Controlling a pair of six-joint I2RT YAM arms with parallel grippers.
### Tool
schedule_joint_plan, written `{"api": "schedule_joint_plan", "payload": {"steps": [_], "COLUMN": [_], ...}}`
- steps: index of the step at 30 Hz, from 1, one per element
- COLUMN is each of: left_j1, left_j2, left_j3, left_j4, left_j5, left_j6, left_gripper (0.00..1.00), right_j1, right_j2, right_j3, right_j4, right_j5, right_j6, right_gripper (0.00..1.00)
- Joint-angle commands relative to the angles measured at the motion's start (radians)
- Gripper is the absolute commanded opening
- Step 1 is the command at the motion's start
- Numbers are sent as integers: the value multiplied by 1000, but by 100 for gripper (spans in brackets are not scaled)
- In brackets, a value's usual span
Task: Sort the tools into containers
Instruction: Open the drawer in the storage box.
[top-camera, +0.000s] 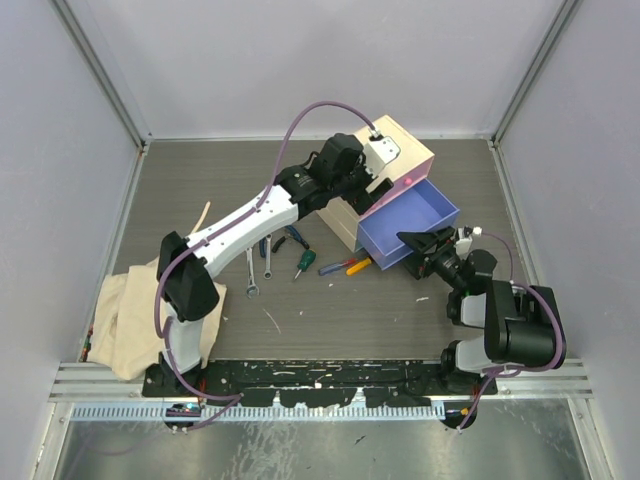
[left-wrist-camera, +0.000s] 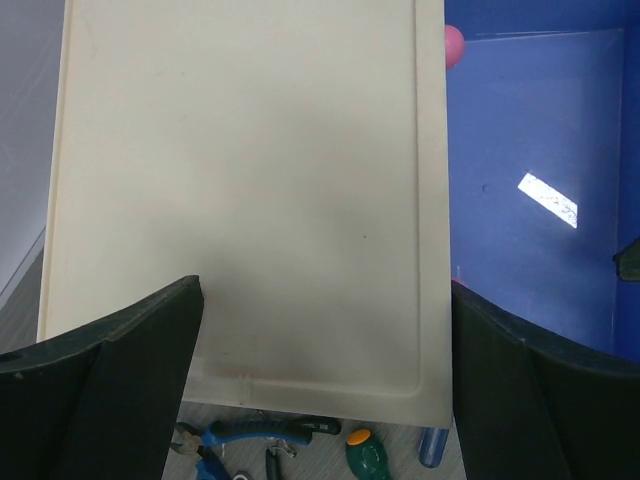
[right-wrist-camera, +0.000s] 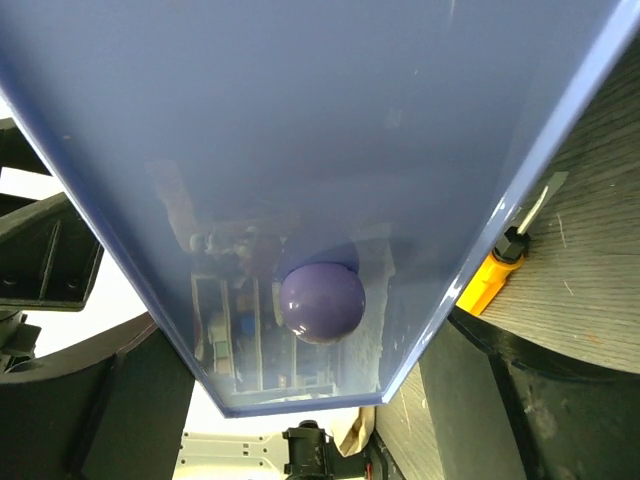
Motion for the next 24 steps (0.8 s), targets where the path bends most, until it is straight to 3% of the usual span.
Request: {"api": "schedule_joint_plan", "payload": {"steps": [1,8,24], "left_j1": [79,91,99], "left_j2": [-5,-16,-19], "left_j3": [-35,-73,-81], "left_j4": [-157,-144,-142], "left_j5": [-128,-149,-142], "left_j6": [16,36,35], "left_gripper": [91,89,88], "right_j1": [-77,-155,-208], "right_j2": [-46,-76,-58], "right_j3": [12,70,149], "right_j4": [-47,-178,-268], "right_j5": [-6,-83,-143], "right_j6": [-94,-168,-223], "right_gripper": [55,54,55]}}
